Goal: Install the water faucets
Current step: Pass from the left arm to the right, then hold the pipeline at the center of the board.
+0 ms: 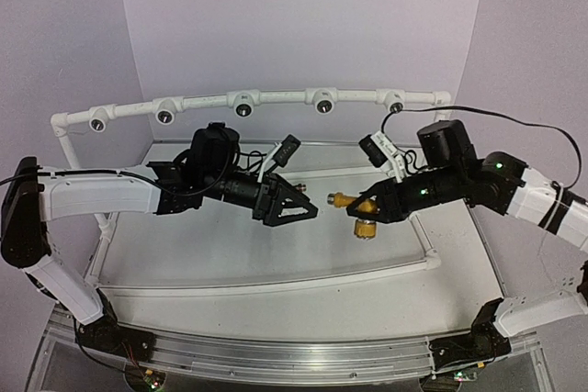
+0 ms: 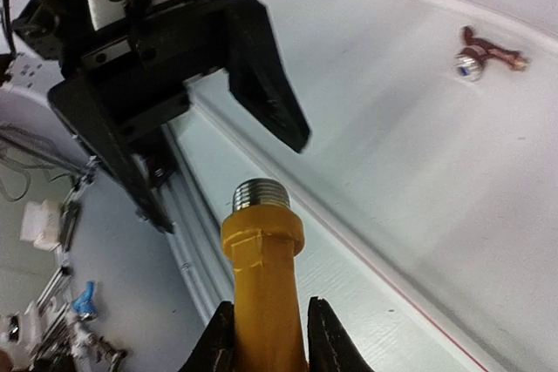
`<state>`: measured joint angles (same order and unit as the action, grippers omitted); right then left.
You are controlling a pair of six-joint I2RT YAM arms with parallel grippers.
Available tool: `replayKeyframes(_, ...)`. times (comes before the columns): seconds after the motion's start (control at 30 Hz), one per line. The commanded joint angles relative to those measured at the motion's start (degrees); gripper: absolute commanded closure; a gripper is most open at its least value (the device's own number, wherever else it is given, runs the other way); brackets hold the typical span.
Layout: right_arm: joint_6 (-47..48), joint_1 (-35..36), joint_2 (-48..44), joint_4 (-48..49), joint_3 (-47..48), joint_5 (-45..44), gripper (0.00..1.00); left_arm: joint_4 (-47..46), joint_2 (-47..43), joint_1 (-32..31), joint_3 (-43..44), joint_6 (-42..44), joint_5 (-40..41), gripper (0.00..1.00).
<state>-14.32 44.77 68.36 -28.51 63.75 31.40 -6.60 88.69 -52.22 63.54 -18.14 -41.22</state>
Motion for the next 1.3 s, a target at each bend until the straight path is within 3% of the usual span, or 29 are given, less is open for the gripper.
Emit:
replayKeyframes(0.0, 3.6, -0.1, -6.2, -9.0, 3.2, -23.1, 1.0, -2.7, -3.2, 0.6, -1.7, -1.3, 6.7, 0.14)
replayKeyframes(0.33, 15.9, -0.1, -4.9, -24.4, 14.8, -51.6, 1.0, -2.8, 4.4, -1.7, 1.7, -3.3, 8.7, 0.15)
replayKeyframes(0.6, 32.0, -0.1, -2.2, -24.7, 18.7, -66.3, 1.0, 0.0, 14.2, -6.8, 7.3, -0.5, 12.2, 0.16)
replayKeyframes(0.67, 32.6, -0.1, -1.6, -24.7, 19.8, -64.7, 1.0, 1.5, 16.1, -7.2, 9.2, -0.2, 12.7, 0.17)
replayKeyframes(0.8, 32.3, -0.1, -2.6, -25.5, 21.0, -42.9, 1.0, 1.5, 15.7, -7.2, 11.6, -1.3, 8.4, 0.18)
replayKeyframes(0.83, 32.0, -0.1, -2.5, -25.9, 21.0, -41.0, 1.0, 1.4, 14.9, -7.2, 11.8, -1.1, 7.7, 0.18)
replayKeyframes(0.97, 29.2, -0.1, -1.6, -26.4, 21.0, -48.0, 1.0, 1.3, 13.1, -7.2, 11.6, -0.1, 7.5, 0.16)
replayKeyframes(1.27, 21.1, -0.1, -1.8, -26.9, 24.1, -50.9, 1.0, 1.4, 17.0, -7.4, 12.9, -0.6, 8.0, 0.16)
